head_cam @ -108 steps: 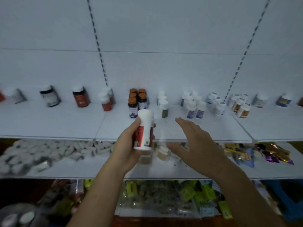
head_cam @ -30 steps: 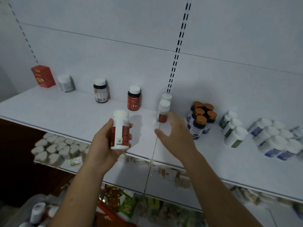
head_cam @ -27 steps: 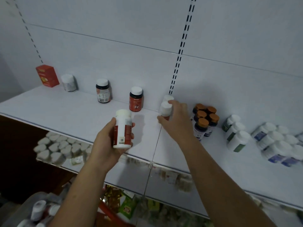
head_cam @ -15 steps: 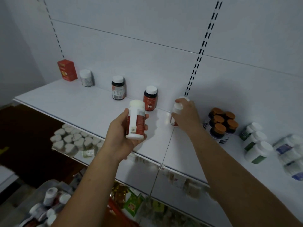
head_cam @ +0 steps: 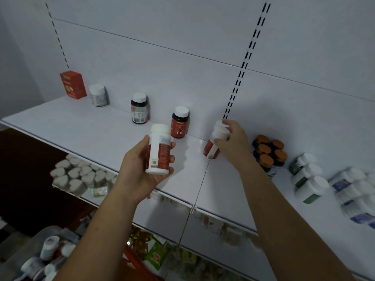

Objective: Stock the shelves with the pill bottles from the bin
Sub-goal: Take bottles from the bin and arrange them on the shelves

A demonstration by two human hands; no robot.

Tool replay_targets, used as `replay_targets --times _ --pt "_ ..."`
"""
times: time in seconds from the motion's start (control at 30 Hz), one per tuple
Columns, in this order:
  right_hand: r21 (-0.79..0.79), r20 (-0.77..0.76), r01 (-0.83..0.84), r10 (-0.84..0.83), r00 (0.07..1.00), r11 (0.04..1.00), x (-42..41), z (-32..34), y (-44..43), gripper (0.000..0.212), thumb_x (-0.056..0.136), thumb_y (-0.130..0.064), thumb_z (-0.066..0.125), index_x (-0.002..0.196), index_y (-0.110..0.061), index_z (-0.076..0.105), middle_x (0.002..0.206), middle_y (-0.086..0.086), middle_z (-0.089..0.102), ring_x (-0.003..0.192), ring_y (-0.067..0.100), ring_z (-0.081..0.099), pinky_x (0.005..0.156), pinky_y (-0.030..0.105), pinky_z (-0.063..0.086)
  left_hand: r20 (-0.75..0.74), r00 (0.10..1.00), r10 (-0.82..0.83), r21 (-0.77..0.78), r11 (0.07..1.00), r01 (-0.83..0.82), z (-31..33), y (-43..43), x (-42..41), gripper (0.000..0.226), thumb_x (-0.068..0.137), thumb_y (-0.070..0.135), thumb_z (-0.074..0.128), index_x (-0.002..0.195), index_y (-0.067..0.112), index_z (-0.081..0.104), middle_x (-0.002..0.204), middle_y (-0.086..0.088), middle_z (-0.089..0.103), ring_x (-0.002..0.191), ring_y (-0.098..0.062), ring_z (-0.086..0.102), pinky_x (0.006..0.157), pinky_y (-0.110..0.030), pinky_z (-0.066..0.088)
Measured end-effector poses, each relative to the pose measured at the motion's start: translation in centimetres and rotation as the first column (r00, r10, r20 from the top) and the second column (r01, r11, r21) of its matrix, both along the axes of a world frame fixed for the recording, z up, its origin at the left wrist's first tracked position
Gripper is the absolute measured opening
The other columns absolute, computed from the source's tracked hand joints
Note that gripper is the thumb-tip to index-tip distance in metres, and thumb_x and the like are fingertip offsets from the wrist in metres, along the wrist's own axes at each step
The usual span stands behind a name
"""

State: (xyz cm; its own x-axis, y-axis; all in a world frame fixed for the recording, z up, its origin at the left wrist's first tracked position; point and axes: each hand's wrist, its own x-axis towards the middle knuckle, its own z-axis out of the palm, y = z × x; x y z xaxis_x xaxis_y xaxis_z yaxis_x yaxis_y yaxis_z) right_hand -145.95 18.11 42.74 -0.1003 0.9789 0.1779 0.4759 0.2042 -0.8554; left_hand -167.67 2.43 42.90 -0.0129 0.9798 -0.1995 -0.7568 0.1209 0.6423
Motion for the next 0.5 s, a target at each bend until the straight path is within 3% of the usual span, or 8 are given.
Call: replay_targets --times 0.1,0.17,0.23,0.4,0.5 --pt "-0.102 -0.343 -0.034 -0.003 0.939 0.994 0.5 1.5 -1.1 0.056 0.093 -0.002 0.071 0.143 -0.017 0.053 0.132 0.006 0.060 0.114 0.026 0.066 0.090 0.041 0.061 0.000 1.000 0.012 -0.006 1.000 -0.012 -0.3 0.0 -0.1 0.048 0.107 0.044 0.044 0.120 0.009 0.074 0.115 -0.013 0.072 0.080 -0.025 0.063 0.076 -0.038 0.048" --pt "-0.182 -0.566 -0.106 -0.016 0.825 0.978 0.7 2.4 -2.2 0.051 0.095 0.002 0.066 0.142 -0.012 0.053 0.127 0.010 0.061 0.111 0.030 0.069 0.090 0.046 0.062 0.002 1.000 0.009 -0.008 1.000 -0.009 -0.4 0.0 -0.1 0.048 0.107 0.045 0.044 0.124 0.009 0.071 0.116 -0.013 0.072 0.080 -0.025 0.064 0.075 -0.037 0.048" --pt "-0.193 -0.683 -0.159 -0.016 0.731 0.968 1.1 2.7 -2.7 0.048 0.095 0.004 0.064 0.140 -0.009 0.054 0.127 0.015 0.063 0.109 0.032 0.069 0.088 0.045 0.062 0.015 1.000 -0.013 -0.005 1.000 0.013 -0.5 0.2 0.0 0.049 0.107 0.046 0.044 0.128 0.010 0.069 0.119 -0.013 0.071 0.081 -0.025 0.064 0.073 -0.035 0.050" --pt "-0.164 -0.728 -0.167 -0.005 0.686 0.972 2.0 2.0 -3.6 0.049 0.092 -0.003 0.069 0.139 -0.004 0.058 0.132 0.022 0.067 0.119 0.039 0.068 0.096 0.048 0.060 0.044 0.997 -0.064 0.002 0.998 0.064 -0.7 0.6 0.5 0.053 0.104 0.050 0.046 0.121 0.011 0.077 0.122 -0.013 0.070 0.083 -0.025 0.064 0.072 -0.035 0.047" --pt "-0.109 -0.641 -0.051 -0.032 0.767 0.993 2.5 1.7 -4.6 0.048 0.091 -0.005 0.074 0.137 -0.010 0.060 0.127 0.013 0.070 0.115 0.032 0.070 0.092 0.042 0.060 -0.004 0.999 -0.046 0.009 0.999 0.046 -0.9 0.7 0.9 0.057 0.099 0.056 0.053 0.123 0.009 0.072 0.114 -0.013 0.072 0.084 -0.024 0.064 0.075 -0.037 0.047"
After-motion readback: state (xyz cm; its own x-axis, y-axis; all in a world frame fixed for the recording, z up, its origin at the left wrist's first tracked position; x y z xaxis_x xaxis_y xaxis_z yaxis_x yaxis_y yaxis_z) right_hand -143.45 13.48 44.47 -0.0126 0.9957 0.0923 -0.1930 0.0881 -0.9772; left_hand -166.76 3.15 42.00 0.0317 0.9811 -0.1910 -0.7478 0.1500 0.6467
